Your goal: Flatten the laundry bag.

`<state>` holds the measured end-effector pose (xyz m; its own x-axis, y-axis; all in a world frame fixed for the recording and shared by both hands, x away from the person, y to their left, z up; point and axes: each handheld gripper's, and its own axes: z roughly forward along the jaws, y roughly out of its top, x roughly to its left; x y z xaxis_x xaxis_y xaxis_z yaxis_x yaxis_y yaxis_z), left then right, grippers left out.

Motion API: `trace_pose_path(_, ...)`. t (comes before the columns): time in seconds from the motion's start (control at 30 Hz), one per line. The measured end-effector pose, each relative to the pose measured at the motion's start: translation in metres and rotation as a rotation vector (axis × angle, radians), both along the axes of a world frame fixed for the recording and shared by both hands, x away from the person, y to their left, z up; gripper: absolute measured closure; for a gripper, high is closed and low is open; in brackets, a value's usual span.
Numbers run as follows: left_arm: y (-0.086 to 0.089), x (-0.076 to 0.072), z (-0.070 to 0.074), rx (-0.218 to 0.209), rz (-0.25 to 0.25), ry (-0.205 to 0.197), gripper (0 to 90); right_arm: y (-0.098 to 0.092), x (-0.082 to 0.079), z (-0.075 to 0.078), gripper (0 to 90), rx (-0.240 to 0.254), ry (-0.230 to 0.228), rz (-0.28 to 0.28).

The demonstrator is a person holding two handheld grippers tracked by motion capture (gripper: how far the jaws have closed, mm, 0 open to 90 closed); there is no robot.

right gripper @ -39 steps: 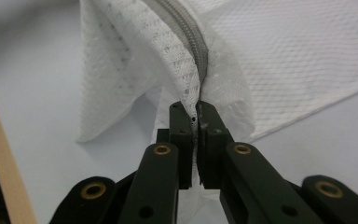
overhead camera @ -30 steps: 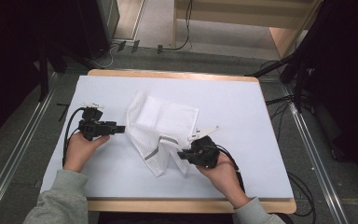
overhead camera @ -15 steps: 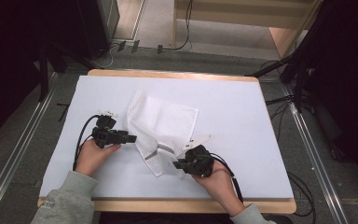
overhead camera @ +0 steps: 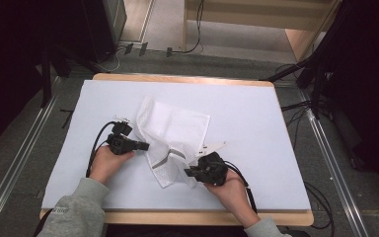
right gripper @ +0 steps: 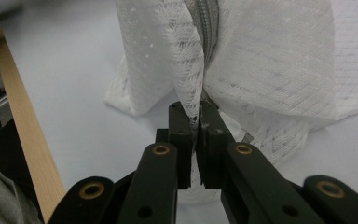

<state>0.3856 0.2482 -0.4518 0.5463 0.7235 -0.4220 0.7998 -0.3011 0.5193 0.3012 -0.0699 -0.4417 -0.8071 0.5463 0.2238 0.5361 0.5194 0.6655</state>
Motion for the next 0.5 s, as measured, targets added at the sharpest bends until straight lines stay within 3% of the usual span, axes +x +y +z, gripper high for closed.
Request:
trace_pose_path(0.13, 0.010, 0.001, 0.008, -0.013, 0.023, -0.014, 90.0, 0.000, -0.003, 0.003, 86.9, 0.009, -0.005, 0.001)
trace_pose_path(0.3, 0.040, 0.004, 0.018, -0.003, 0.073, -0.032, 90.0, 0.001, -0.005, 0.005, 87.0, 0.013, -0.013, 0.013)
trace_pose_path(0.5, 0.065, 0.010, 0.016, 0.000, 0.121, -0.014, 90.0, 0.004, -0.004, 0.004, 87.5, 0.014, -0.015, 0.013)
